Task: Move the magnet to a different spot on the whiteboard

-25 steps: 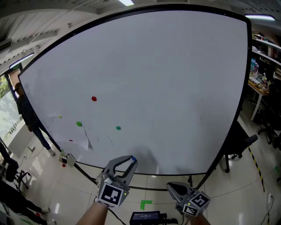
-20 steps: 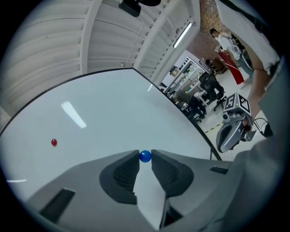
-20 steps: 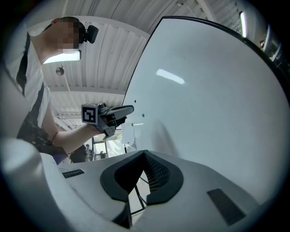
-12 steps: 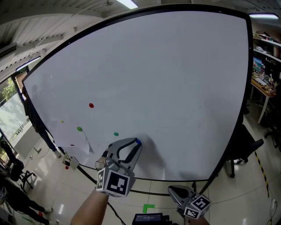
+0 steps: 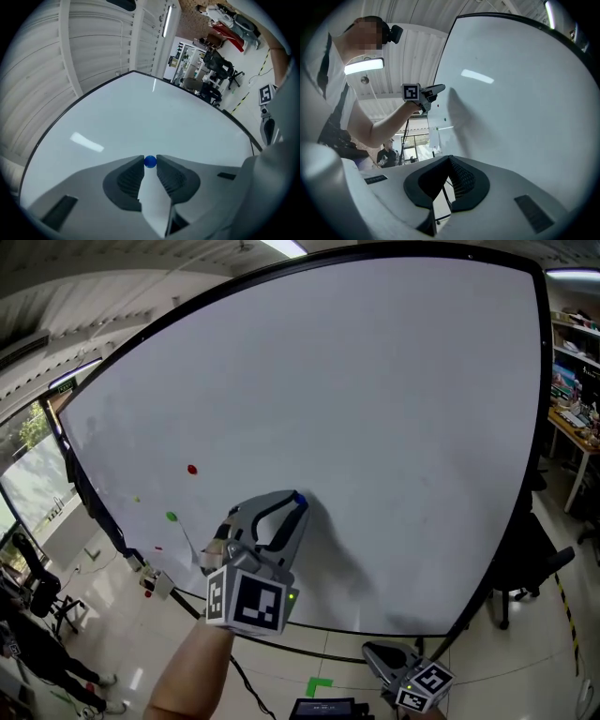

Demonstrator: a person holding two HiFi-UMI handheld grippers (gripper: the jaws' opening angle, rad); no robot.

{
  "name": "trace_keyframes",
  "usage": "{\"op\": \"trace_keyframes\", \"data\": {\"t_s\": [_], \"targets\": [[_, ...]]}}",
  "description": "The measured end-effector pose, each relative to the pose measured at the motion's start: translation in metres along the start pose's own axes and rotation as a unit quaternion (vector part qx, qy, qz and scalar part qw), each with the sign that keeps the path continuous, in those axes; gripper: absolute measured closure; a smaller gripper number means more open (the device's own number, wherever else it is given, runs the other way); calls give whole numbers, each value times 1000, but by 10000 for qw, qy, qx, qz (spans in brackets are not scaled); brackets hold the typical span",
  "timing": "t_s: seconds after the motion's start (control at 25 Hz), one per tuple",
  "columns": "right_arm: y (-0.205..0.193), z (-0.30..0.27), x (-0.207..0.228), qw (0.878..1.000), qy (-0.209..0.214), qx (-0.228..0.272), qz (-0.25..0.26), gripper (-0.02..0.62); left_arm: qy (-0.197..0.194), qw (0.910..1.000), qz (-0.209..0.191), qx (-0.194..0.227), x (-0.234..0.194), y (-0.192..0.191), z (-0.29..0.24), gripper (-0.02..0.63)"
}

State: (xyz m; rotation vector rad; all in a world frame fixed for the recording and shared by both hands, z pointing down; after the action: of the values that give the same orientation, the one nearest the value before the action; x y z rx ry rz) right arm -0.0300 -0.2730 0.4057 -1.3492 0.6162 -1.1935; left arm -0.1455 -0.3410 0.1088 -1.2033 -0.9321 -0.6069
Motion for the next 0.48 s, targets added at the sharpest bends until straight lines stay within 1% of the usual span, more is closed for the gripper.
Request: {"op": "trace_keyframes", "data": {"t_s": [0.16,0.32,0.48], "targets": [[5,5,12,10000,58,-4,-9,566,168,9996,-206,-91,-10,12,-14,493],[9,7,23,10000,79,9,-2,566,152,9982,-489,-320,-13,11,-30,492],[11,5,30,9999,101,-58,79,566,165,9971,-524,-536,-18,6,-36,492]]}}
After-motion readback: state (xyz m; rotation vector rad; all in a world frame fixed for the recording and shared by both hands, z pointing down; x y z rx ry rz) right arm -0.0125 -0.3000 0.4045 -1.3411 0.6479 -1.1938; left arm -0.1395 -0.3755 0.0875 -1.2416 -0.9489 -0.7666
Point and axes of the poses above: the fingertips, and each gripper's own axes: z backward along the fingers, x to its right, y out of its top, the point moved 2 cm from there along z, backward along the fingers, and after that the axes turned 3 degrees about x, right-handed, at the moved point
